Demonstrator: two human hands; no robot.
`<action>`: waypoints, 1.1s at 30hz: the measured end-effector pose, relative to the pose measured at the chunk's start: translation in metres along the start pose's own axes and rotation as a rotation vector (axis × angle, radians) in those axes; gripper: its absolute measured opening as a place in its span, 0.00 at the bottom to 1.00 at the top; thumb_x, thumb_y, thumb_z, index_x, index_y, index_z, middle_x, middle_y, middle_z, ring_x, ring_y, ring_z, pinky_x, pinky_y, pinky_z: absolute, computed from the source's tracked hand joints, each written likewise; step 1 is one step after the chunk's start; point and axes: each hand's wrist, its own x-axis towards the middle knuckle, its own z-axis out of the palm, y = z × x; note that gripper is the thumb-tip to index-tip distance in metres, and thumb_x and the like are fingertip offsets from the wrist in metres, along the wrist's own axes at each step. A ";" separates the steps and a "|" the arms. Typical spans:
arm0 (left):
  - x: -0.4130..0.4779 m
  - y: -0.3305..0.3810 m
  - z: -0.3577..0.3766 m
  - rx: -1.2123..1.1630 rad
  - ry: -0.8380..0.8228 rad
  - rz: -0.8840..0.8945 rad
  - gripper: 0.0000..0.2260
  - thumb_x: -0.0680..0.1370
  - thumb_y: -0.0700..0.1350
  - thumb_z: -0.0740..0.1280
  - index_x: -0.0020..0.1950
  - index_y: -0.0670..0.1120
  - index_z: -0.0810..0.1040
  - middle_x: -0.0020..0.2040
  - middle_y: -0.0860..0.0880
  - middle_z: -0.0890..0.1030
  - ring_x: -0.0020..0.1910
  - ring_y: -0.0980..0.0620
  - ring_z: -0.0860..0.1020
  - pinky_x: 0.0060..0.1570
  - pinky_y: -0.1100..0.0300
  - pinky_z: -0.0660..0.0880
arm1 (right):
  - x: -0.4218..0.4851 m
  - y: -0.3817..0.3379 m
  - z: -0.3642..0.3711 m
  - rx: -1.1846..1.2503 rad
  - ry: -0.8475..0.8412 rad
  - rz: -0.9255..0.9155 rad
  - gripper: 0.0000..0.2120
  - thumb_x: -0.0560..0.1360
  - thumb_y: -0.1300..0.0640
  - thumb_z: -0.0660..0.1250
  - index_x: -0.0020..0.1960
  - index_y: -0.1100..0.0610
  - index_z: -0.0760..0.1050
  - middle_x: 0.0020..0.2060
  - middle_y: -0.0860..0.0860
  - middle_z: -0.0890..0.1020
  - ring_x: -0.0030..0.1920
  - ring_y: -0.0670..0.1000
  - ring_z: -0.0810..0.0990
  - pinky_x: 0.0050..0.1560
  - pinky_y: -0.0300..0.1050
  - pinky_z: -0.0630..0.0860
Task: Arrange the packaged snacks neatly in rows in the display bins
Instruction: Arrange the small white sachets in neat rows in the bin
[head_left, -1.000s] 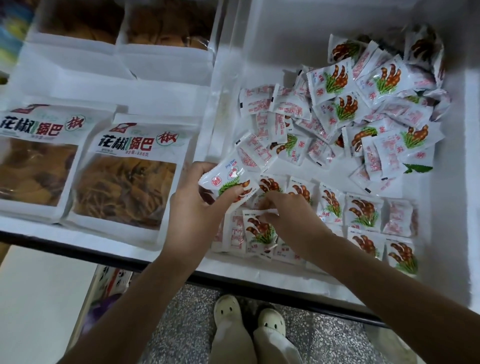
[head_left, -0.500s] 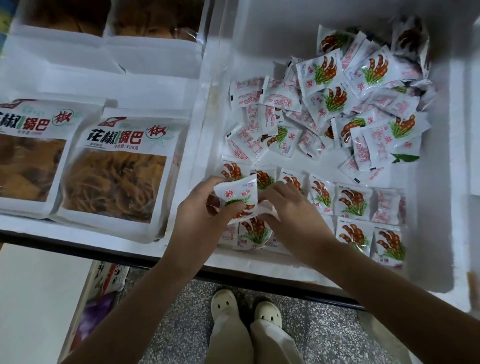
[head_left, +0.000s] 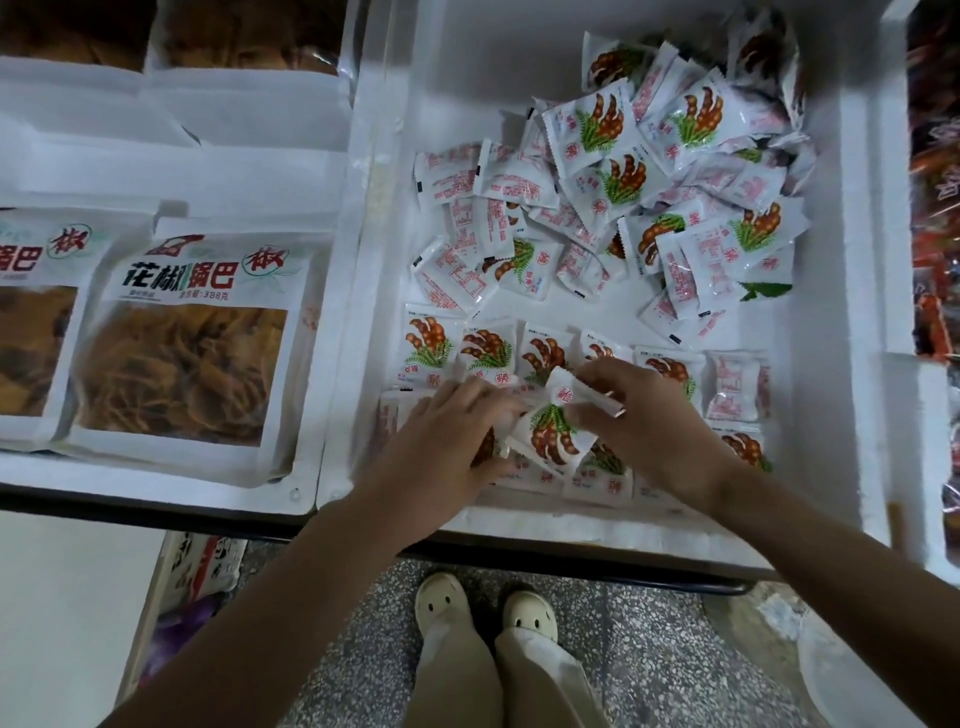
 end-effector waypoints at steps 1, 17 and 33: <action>0.001 -0.003 0.001 0.098 -0.039 0.028 0.23 0.76 0.54 0.65 0.71 0.55 0.65 0.68 0.58 0.64 0.67 0.60 0.59 0.66 0.64 0.54 | 0.001 0.002 0.001 -0.040 -0.004 -0.004 0.07 0.75 0.58 0.68 0.49 0.48 0.72 0.38 0.43 0.76 0.34 0.42 0.76 0.27 0.28 0.69; 0.002 -0.018 0.005 0.273 0.035 -0.037 0.19 0.69 0.55 0.69 0.57 0.49 0.76 0.55 0.50 0.72 0.58 0.48 0.70 0.55 0.49 0.73 | 0.004 0.016 0.016 -0.748 0.095 -0.546 0.17 0.60 0.50 0.79 0.47 0.51 0.83 0.37 0.48 0.82 0.41 0.52 0.79 0.37 0.43 0.78; 0.148 0.028 -0.010 0.077 0.199 0.022 0.24 0.77 0.50 0.66 0.71 0.44 0.64 0.68 0.44 0.65 0.68 0.44 0.64 0.66 0.51 0.64 | 0.064 0.046 -0.080 -0.551 0.464 0.049 0.29 0.74 0.50 0.68 0.69 0.60 0.62 0.62 0.59 0.69 0.62 0.59 0.67 0.59 0.49 0.66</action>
